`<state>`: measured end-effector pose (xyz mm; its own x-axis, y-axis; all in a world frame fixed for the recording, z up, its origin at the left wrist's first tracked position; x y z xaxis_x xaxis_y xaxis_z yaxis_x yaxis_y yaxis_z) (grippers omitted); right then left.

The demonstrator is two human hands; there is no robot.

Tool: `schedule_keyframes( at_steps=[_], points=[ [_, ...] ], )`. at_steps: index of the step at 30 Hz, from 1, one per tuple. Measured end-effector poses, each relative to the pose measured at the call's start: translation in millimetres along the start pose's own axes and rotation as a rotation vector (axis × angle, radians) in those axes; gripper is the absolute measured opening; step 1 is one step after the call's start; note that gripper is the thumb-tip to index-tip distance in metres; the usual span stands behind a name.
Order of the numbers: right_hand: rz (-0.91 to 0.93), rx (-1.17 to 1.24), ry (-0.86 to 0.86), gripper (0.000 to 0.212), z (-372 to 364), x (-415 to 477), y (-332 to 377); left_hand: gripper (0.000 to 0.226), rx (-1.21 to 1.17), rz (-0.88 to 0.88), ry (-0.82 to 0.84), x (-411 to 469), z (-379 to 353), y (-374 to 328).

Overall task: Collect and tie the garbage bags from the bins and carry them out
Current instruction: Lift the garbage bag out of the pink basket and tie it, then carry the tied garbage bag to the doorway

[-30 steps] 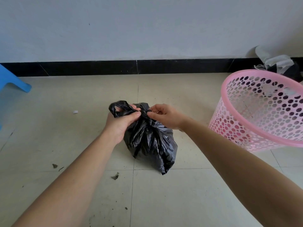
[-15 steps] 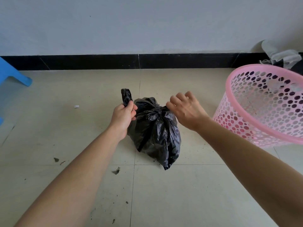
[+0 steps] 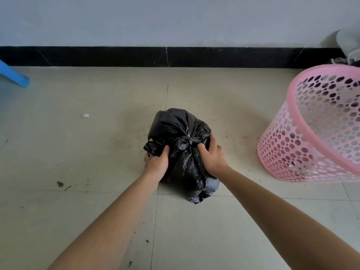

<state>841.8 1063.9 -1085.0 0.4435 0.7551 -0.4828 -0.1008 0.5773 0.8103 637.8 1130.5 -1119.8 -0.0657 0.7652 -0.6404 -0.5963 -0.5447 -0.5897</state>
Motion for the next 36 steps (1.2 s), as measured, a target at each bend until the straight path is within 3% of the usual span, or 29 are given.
schedule_keyframes(
  at_steps=[4, 7, 10, 15, 19, 23, 27, 30, 36],
  points=[
    [0.101, -0.006, -0.011, 0.053, -5, 3, 1, 0.075, -0.061, -0.024, -0.057, -2, -7, 1],
    [0.164, -0.004, -0.028, 0.042, -4, 4, -6, 0.060, -0.062, -0.299, -0.133, -10, 4, -11],
    [0.170, 0.151, -0.082, 0.052, 2, -10, -18, 0.038, 0.013, -0.464, -0.186, -27, 14, -2],
    [0.177, 0.097, -0.094, 0.045, 0, -45, -2, 0.036, 0.087, -0.380, -0.231, -72, 45, 10],
    [0.244, 0.062, -0.082, 0.045, 20, -81, 61, 0.053, 0.134, -0.392, -0.262, -119, 92, -37],
    [0.337, -0.038, -0.086, 0.039, 56, -143, 153, 0.059, 0.127, -0.434, -0.290, -189, 152, -100],
    [0.390, -0.060, -0.097, 0.059, 108, -209, 283, 0.049, 0.025, -0.434, -0.344, -279, 227, -184],
    [0.536, -0.100, -0.069, 0.073, 153, -259, 416, 0.038, -0.041, -0.500, -0.385, -347, 300, -278],
    [0.852, -0.228, -0.047, 0.048, 227, -377, 702, 0.033, -0.124, -0.641, -0.569, -521, 481, -462]
  ],
)
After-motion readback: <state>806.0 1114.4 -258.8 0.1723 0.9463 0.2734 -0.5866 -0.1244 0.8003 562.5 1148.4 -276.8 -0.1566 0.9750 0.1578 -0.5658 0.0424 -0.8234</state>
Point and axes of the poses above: each hand's wrist, its own x-axis towards the middle knuckle, its own z-axis out of the back of the hand, y = z × x, the point moved 8 cm from there along x, towards the middle knuckle, and after that the axes turned 13 degrees about x, right-handed, at the moved point
